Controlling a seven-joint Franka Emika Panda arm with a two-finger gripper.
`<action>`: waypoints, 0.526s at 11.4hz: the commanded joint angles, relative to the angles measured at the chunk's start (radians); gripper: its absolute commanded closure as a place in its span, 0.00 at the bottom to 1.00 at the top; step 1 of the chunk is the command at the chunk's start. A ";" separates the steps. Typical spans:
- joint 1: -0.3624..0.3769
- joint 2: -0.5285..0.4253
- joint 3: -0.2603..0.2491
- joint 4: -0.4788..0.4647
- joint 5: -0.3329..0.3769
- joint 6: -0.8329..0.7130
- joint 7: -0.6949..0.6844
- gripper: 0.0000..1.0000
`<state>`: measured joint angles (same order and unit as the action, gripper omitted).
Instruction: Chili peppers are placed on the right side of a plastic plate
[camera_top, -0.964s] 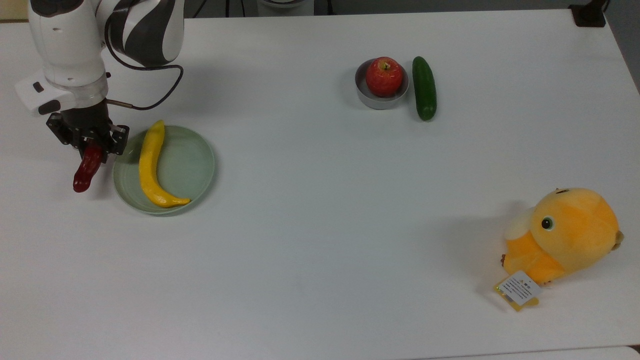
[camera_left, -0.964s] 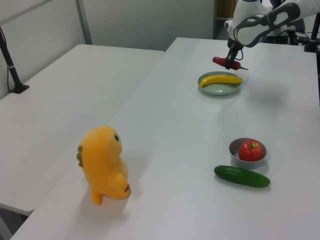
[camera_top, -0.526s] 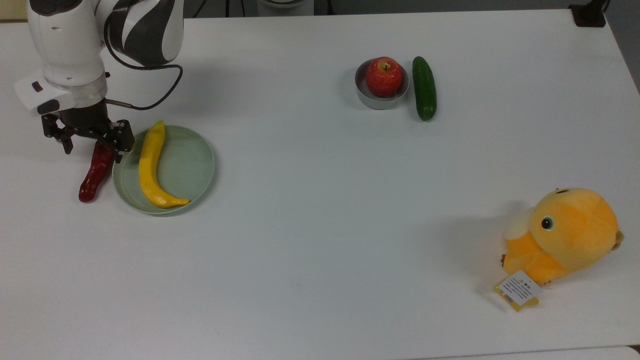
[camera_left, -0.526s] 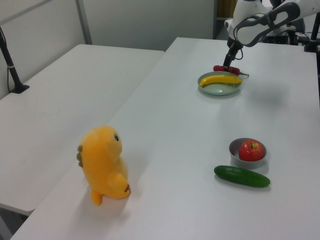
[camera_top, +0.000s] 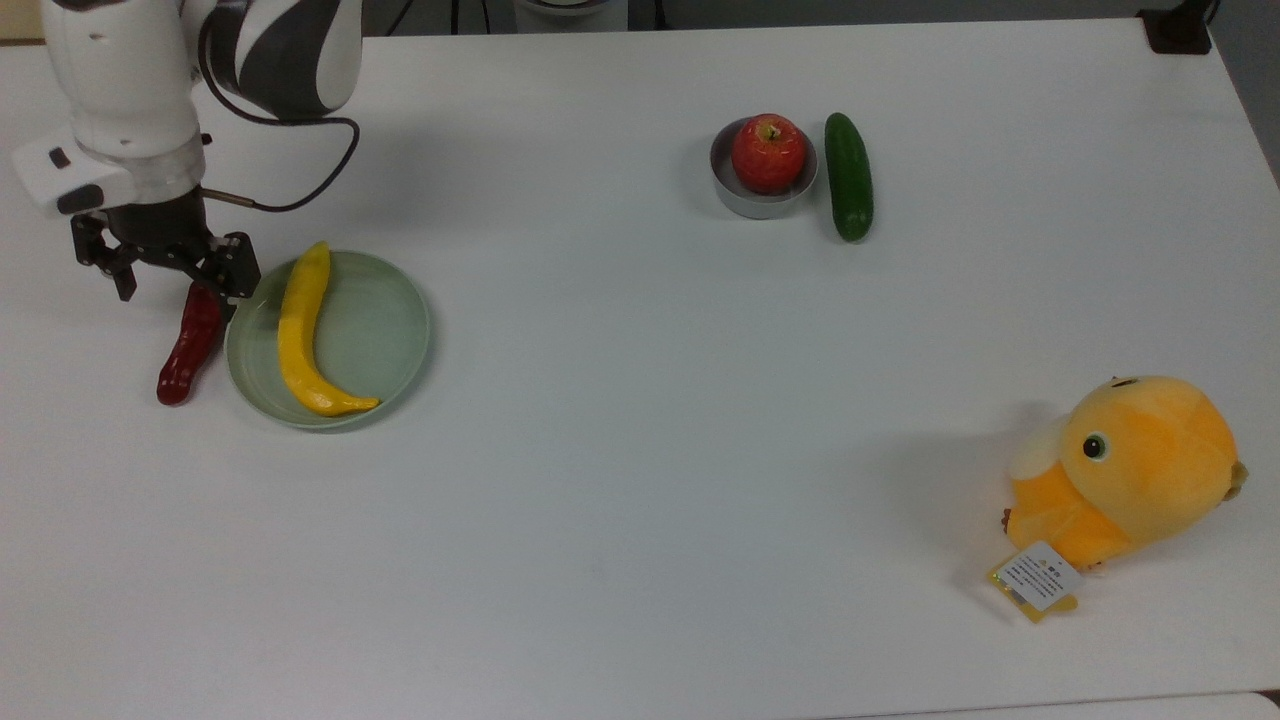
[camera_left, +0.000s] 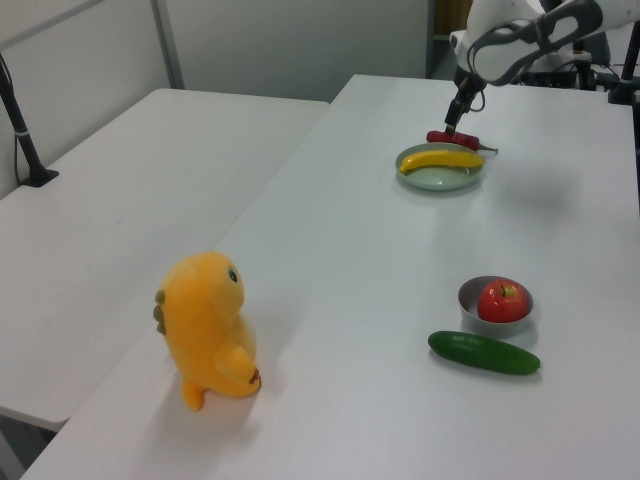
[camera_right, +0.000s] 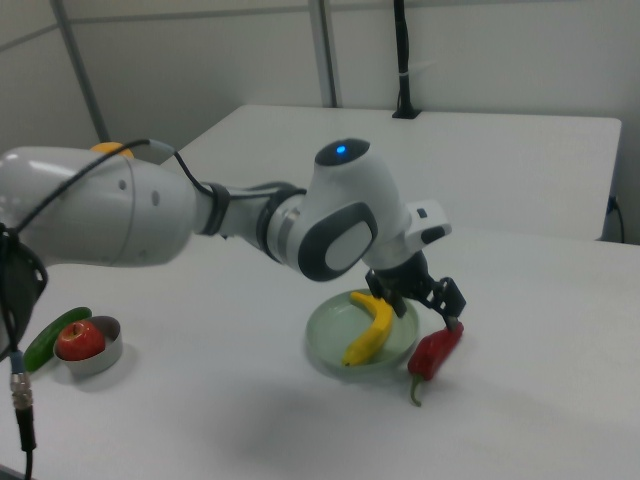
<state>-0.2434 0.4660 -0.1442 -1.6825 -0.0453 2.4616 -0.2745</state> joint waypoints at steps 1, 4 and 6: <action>0.019 -0.121 -0.008 -0.014 0.128 -0.104 0.113 0.00; 0.059 -0.191 0.003 -0.017 0.133 -0.242 0.234 0.00; 0.097 -0.228 0.034 -0.028 0.124 -0.335 0.311 0.00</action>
<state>-0.1871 0.2917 -0.1328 -1.6780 0.0725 2.2168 -0.0433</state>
